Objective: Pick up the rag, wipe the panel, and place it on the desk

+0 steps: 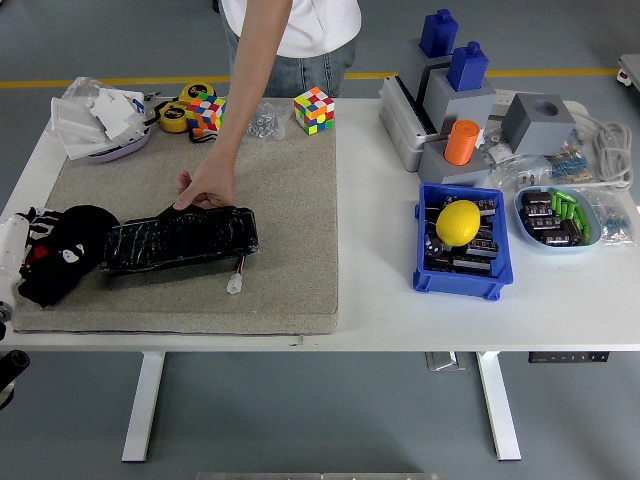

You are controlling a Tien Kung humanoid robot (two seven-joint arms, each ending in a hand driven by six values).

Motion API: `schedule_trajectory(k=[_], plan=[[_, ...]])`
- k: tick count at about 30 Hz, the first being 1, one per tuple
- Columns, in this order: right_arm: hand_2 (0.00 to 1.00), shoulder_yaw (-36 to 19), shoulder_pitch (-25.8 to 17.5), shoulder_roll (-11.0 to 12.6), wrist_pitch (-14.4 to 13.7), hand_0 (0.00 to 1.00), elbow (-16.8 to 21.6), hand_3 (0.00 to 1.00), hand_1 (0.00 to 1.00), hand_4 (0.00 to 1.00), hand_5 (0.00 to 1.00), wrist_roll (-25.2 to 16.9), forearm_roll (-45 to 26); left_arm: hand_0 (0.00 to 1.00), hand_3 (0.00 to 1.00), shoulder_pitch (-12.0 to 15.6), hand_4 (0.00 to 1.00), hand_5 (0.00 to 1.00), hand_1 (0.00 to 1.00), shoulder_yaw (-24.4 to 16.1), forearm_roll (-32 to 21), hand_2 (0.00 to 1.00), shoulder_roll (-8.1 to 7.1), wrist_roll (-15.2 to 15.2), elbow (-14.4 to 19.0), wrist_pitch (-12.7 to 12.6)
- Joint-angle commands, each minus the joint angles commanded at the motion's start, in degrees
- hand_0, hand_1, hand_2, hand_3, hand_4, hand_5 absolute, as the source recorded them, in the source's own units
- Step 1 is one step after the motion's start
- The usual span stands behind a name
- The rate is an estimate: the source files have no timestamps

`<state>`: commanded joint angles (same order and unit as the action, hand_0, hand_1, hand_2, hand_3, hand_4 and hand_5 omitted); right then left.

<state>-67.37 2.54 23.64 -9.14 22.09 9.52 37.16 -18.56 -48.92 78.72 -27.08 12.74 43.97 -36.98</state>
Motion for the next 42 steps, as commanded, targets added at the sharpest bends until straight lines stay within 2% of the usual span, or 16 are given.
schedule_trajectory(k=[7,8,13,14,19,20,25,26,31,32,37,38,42], plan=[[0.693,-0.2,0.0,0.01,-0.24,0.745,0.33,0.595,0.648,0.961,0.584,-0.13,0.1,0.473,0.644,-0.6,0.867,0.379,0.645,0.57,-0.78,0.665,0.83,-0.54,-0.9,0.0],[0.693,-0.23,0.01,0.0,-0.28,0.745,0.42,0.594,0.648,0.961,0.583,-0.15,0.16,0.458,0.634,-0.73,0.853,0.348,0.616,0.69,-1.01,0.623,1.0,-0.61,-1.15,0.0],[0.693,-0.24,0.15,0.08,-0.35,0.745,0.61,0.594,0.648,0.961,0.583,-0.1,0.26,0.458,0.634,-0.83,0.853,0.348,0.616,0.4,-1.27,0.623,1.59,-0.74,-1.42,0.0],[0.693,-0.3,0.14,0.1,-0.37,0.745,0.63,0.594,0.647,0.961,0.584,-0.1,0.28,0.357,0.607,-0.84,0.753,0.263,0.413,0.3,-1.36,0.497,1.65,-0.82,-1.42,0.0],[0.693,-0.5,0.06,0.2,-0.36,0.745,0.6,0.594,0.647,0.961,0.584,-0.03,0.27,0.357,0.607,-0.79,0.753,0.263,0.413,-0.15,-1.73,0.497,1.79,-0.85,-1.31,0.0],[0.693,-0.51,0.06,0.2,-0.35,0.745,0.59,0.594,0.648,0.961,0.584,-0.02,0.32,0.31,0.591,-0.76,0.648,0.224,0.338,-0.15,-1.81,0.456,1.78,-0.83,-1.25,0.0],[0.693,-0.67,-0.03,0.09,-0.33,0.745,0.57,0.594,0.648,0.961,0.584,-0.07,0.38,0.31,0.591,-0.57,0.648,0.224,0.338,-0.35,-2.04,0.456,1.85,-1.01,-1.15,0.0],[0.693,-0.66,-0.01,0.06,-0.32,0.745,0.57,0.594,0.647,0.961,0.583,-0.06,0.39,0.268,0.581,-0.57,0.597,0.209,0.218,-0.38,-1.99,0.382,1.87,-1.28,-1.23,0.0],[0.693,-0.88,0.0,0.04,-0.4,0.745,0.73,0.594,0.647,0.961,0.583,-0.12,0.48,0.268,0.581,-0.58,0.597,0.209,0.218,-0.73,-1.76,0.382,1.93,-1.69,-1.3,0.0],[0.693,-0.89,0.01,0.06,-0.4,0.745,0.73,0.594,0.647,0.961,0.583,-0.11,0.48,0.225,0.571,-0.58,0.573,0.202,0.159,-0.85,-1.76,0.342,1.97,-1.66,-1.35,0.0],[0.693,-1.06,0.03,0.08,-0.45,0.745,0.72,0.594,0.647,0.961,0.583,-0.12,0.47,0.225,0.571,-0.69,0.573,0.202,0.159,-0.82,-1.74,0.342,2.07,-1.58,-1.72,0.0],[0.692,-1.03,0.05,0.08,-0.43,0.745,0.72,0.593,0.647,0.961,0.582,-0.09,0.5,0.199,0.565,-0.68,0.561,0.206,0.101,-0.81,-1.78,0.285,2.09,-1.57,-1.79,0.0],[0.692,-1.03,0.09,0.04,-0.34,0.745,0.65,0.593,0.647,0.961,0.582,0.0,0.63,0.199,0.565,-0.74,0.561,0.206,0.101,-1.03,-1.32,0.285,2.07,-1.57,-1.69,0.0]])
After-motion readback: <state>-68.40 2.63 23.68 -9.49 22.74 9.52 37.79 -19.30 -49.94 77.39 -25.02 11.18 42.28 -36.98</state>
